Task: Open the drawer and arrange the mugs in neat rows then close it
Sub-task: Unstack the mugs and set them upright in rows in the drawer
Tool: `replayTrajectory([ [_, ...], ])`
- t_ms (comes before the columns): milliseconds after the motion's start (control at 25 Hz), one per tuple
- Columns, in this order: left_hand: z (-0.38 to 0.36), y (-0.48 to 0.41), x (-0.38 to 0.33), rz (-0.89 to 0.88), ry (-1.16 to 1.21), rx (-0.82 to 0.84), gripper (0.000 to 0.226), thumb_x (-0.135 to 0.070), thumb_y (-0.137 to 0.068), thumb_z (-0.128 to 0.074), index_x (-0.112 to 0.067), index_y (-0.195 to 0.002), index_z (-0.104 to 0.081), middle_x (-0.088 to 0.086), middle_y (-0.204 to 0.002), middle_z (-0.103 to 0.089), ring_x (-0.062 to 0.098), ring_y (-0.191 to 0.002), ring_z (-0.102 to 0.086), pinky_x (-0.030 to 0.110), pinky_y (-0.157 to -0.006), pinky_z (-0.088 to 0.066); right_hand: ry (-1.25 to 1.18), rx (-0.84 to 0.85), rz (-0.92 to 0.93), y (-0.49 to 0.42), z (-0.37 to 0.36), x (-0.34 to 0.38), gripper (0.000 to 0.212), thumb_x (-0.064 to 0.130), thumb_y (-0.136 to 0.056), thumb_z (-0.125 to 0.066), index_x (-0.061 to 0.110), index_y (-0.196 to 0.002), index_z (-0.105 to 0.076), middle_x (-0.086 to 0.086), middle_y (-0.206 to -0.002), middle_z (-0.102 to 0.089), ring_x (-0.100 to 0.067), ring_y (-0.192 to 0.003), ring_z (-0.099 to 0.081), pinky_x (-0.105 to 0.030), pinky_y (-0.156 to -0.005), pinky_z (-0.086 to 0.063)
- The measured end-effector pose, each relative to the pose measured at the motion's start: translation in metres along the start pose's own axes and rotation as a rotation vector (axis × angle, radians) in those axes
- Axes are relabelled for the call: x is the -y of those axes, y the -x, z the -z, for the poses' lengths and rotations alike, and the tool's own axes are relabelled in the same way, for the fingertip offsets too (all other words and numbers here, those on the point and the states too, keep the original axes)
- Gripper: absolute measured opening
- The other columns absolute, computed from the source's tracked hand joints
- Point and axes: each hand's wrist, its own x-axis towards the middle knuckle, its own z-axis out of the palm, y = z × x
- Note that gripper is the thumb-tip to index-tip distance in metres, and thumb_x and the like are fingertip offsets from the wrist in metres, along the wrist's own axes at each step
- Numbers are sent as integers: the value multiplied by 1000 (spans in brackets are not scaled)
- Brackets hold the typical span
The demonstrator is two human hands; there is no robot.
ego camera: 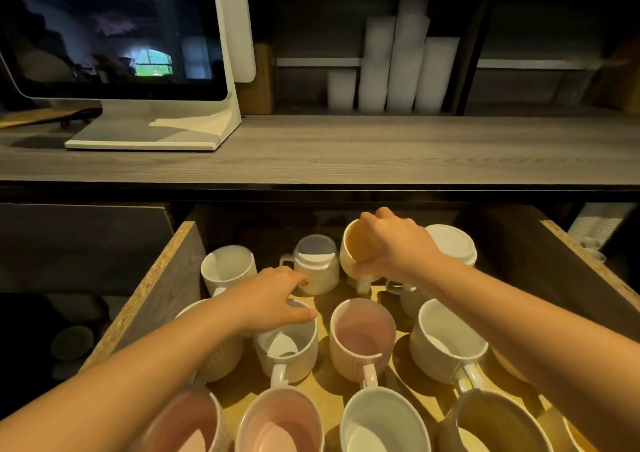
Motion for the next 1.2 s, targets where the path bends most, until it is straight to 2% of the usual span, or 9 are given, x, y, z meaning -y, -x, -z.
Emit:
replayTrajectory([
  [120,2,1,0,-6,-4,7,58,-47,-88,-54,-25,-139,-38,-1,-143,-43,15,-124,-46,27,-98,-42,84,70,-10,-15,-8,1,74,49,-70,-73,20,-132,-44,-6,-122,-54,-25,-103,-58,-33,-78,-52],
  [240,2,2,0,-16,-13,7,57,-47,-88,-53,-24,-139,-39,0,-142,-44,16,-123,-46,27,-97,-42,96,162,-4,-29,-14,2,66,56,-66,-72,20,-119,-55,-3,-105,-63,-20,-88,-60,-28,-65,-50],
  [360,0,2,0,-22,-19,11,57,-48,-88,-52,-25,-138,-38,0,-143,-43,15,-124,-46,26,-95,-42,62,271,24,-36,-21,0,64,53,-67,-74,18,-117,-57,-3,-100,-65,-19,-83,-62,-22,-58,-46],
  [560,0,1,1,-19,-12,17,56,-47,-89,-52,-25,-139,-38,0,-143,-42,16,-125,-46,26,-94,-42,4,320,62,-36,-28,-7,73,46,-71,-74,17,-132,-47,-6,-122,-61,-23,-102,-62,-27,-75,-51],
  [760,3,1,6,3,-5,36,59,-48,-88,-53,-25,-140,-37,0,-142,-44,16,-123,-46,28,-98,-43,10,297,62,-33,-31,-7,72,50,-77,-67,20,-137,-41,-5,-130,-56,-23,-111,-58,-28,-78,-50],
  [960,14,3,9,47,4,-12,56,-44,-89,-53,-23,-139,-38,2,-140,-44,18,-123,-46,33,-100,-43,-56,173,37,-47,-39,23,67,55,-78,-62,17,-130,-45,-6,-123,-59,-23,-105,-59,-33,-81,-52],
  [1120,18,5,12,66,44,-41,56,-43,-90,-53,-23,-140,-37,2,-142,-42,18,-124,-46,31,-100,-43,-73,211,-33,-57,-52,43,52,50,-78,-65,16,-117,-56,-3,-96,-60,-18,-89,-59,-34,-84,-52],
  [1200,19,4,15,71,51,-51,57,-43,-90,-53,-23,-140,-37,1,-143,-42,18,-126,-45,32,-100,-42,-87,183,-48,-59,-56,47,46,47,-77,-67,16,-110,-59,-1,-89,-57,-17,-86,-59,-33,-82,-52],
])
